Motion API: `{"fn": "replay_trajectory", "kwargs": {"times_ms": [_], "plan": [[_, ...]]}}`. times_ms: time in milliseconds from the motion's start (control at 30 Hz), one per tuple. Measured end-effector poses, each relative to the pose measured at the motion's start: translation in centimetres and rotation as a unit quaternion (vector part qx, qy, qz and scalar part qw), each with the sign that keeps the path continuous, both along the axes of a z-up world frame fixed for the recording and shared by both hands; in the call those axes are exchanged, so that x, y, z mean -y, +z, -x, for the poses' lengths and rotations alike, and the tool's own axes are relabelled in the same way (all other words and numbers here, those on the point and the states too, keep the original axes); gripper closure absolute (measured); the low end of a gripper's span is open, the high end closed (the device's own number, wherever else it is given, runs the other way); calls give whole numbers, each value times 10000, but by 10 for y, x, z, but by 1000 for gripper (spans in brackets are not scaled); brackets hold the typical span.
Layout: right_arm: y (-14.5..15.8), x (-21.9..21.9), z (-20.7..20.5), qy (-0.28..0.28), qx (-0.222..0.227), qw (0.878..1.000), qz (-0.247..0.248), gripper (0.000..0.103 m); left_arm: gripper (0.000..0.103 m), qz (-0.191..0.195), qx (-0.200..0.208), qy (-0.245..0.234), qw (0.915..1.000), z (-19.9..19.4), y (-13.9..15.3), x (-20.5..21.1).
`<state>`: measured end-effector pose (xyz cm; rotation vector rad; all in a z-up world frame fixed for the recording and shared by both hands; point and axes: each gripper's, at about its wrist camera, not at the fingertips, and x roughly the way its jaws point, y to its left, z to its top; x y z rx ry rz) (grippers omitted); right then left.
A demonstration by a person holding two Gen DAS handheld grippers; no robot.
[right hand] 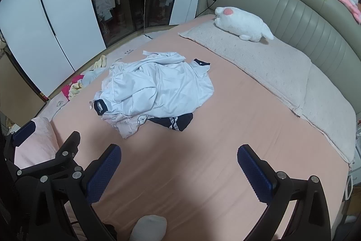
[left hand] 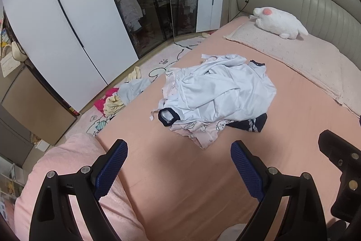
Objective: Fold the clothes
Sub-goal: 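Move both grippers toward the crumpled white shirt on the bed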
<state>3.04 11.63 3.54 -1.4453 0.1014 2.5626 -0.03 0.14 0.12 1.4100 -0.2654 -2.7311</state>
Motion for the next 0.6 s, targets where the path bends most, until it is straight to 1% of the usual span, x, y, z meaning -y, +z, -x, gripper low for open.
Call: {"fn": "replay_trajectory", "kwargs": {"times_ms": [33, 100, 133, 200, 367, 600], "plan": [[0, 0, 0, 3, 1, 10000, 12, 0, 9, 13, -52, -23, 10000, 0, 1, -1], [0, 0, 0, 16, 7, 10000, 7, 0, 9, -48, -304, -60, 9995, -9, 1, -1], [0, 1, 0, 25, 9, 10000, 2, 0, 9, -81, -205, -48, 9997, -4, -2, 1], [-3, 0, 1, 40, 16, 10000, 16, 0, 9, -24, -127, -53, 9999, -3, -1, 1], [0, 1, 1, 54, -4, 10000, 49, 0, 9, -14, -150, -24, 9999, -1, 2, -3], [-15, -1, 14, 46, 131, 9999, 41, 0, 9, -69, -42, -18, 10000, 5, -5, 0]]}}
